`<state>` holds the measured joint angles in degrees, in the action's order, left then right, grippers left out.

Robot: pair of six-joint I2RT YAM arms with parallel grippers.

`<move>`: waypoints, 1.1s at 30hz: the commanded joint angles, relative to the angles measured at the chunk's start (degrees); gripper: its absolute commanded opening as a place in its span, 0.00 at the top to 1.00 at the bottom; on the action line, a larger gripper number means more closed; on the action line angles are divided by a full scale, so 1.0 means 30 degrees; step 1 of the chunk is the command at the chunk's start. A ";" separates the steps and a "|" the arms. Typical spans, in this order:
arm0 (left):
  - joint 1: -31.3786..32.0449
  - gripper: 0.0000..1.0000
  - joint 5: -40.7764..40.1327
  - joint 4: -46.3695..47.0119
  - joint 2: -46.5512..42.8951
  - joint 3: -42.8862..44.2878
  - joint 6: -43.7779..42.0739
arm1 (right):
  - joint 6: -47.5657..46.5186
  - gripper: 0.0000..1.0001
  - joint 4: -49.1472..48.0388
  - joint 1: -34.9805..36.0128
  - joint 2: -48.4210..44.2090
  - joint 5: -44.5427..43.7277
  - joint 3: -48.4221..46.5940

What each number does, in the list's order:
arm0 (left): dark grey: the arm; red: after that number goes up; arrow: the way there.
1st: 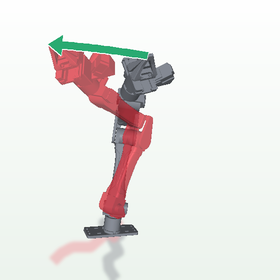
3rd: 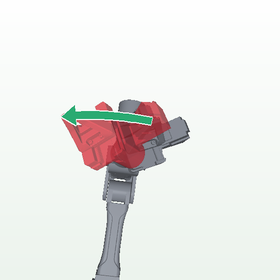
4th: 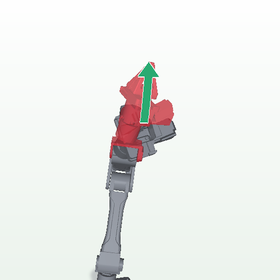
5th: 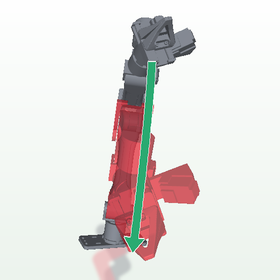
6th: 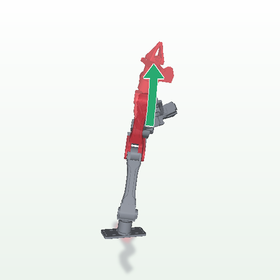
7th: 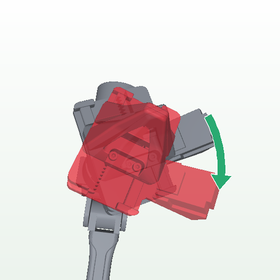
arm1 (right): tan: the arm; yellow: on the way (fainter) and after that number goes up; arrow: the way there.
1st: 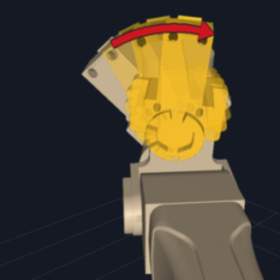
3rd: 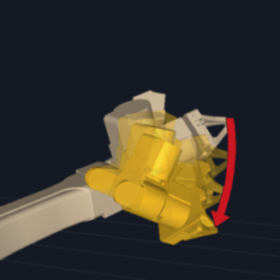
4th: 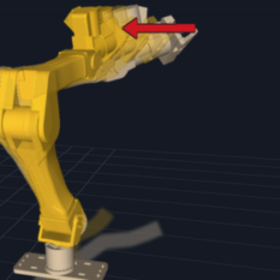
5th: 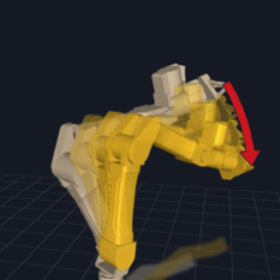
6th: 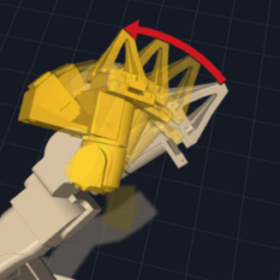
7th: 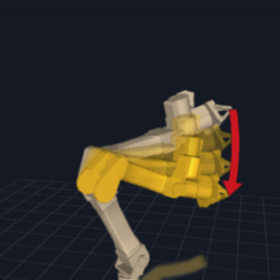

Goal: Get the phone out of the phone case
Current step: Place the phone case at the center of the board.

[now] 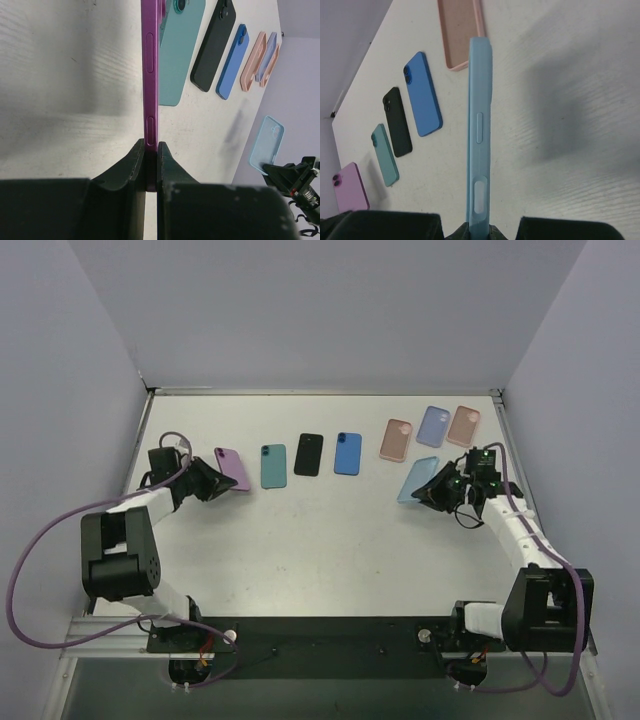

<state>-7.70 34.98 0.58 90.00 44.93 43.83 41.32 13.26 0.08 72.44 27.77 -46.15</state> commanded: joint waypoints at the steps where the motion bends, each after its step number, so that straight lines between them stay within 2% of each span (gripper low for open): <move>1: -0.0215 1.00 0.0294 0.2006 0.0907 0.0552 0.0330 | 0.1342 1.00 -0.1779 -0.1254 -0.0185 0.0672 0.1318; 8: -0.0186 1.00 -0.0351 0.0308 0.1875 0.1283 -0.0225 | 0.1812 1.00 -0.4241 -0.2251 0.1807 0.2345 0.3224; 9: -0.0186 1.00 -0.0497 0.0044 0.1876 0.1313 -0.0314 | 0.1812 0.95 -0.4243 -0.2281 0.1983 0.2171 0.3457; 10: -0.0186 0.96 -0.0760 -0.0162 0.1818 0.1400 -0.0401 | 0.1754 0.85 -0.4243 -0.2310 0.1956 0.1937 0.3576; 11: -0.0186 0.92 -0.0936 -0.1005 0.1789 0.1488 -0.0605 | 0.1609 0.63 -0.3895 -0.2340 0.1897 0.1239 0.3635; 12: -0.0186 0.90 -0.1402 -0.1390 0.1701 0.1576 -0.0694 | 0.1491 0.52 -0.3572 -0.2369 0.1636 0.0826 0.3636; 13: -0.0186 0.76 -0.1639 -0.2264 0.1585 0.1722 -0.0840 | 0.1345 0.42 -0.3221 -0.2340 0.1488 0.0416 0.3578; 14: -0.0157 0.67 -0.1873 -0.2708 0.1583 0.2043 -0.1161 | 0.1141 0.29 -0.2405 -0.2369 0.1370 -0.0110 0.3519; 16: -0.0156 0.50 -0.2110 -0.3528 0.1380 0.2221 -0.1397 | 0.0642 0.17 -0.1552 -0.2398 0.0931 -0.1575 0.3140; 17: -0.0127 0.32 -0.2168 -0.3678 0.1291 0.2309 -0.1543 | 0.0467 0.07 -0.0649 -0.2370 0.0814 -0.2074 0.2964; 19: -0.0069 0.13 -0.2810 -0.4668 0.0970 0.2572 -0.1720 | 0.0114 0.01 0.0236 -0.2369 0.0608 -0.3656 0.2409; 20: -0.0011 0.09 -0.3132 -0.5023 0.0823 0.2718 -0.2011 | 0.0055 0.00 0.0994 -0.2340 0.0521 -0.4125 0.2260; 24: 0.0166 0.08 -0.4507 -0.7483 0.0354 0.3684 -0.2832 | -0.0004 0.00 0.2492 -0.2369 -0.0560 -0.6674 0.1615; 29: 0.0195 0.06 -0.6296 -1.0676 -0.1723 0.4622 -0.4209 | 0.0231 0.00 0.4599 -0.2282 -0.2084 -0.9662 0.0096; 33: 0.0195 0.05 -0.6770 -1.2203 -0.4007 0.5267 -0.5322 | -0.0296 0.00 0.5131 -0.2135 -0.3374 -1.0222 -0.0872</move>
<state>-7.18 17.91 -28.67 85.38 56.49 32.84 42.19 22.74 -6.72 66.54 3.51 -44.45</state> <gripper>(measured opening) 0.941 0.999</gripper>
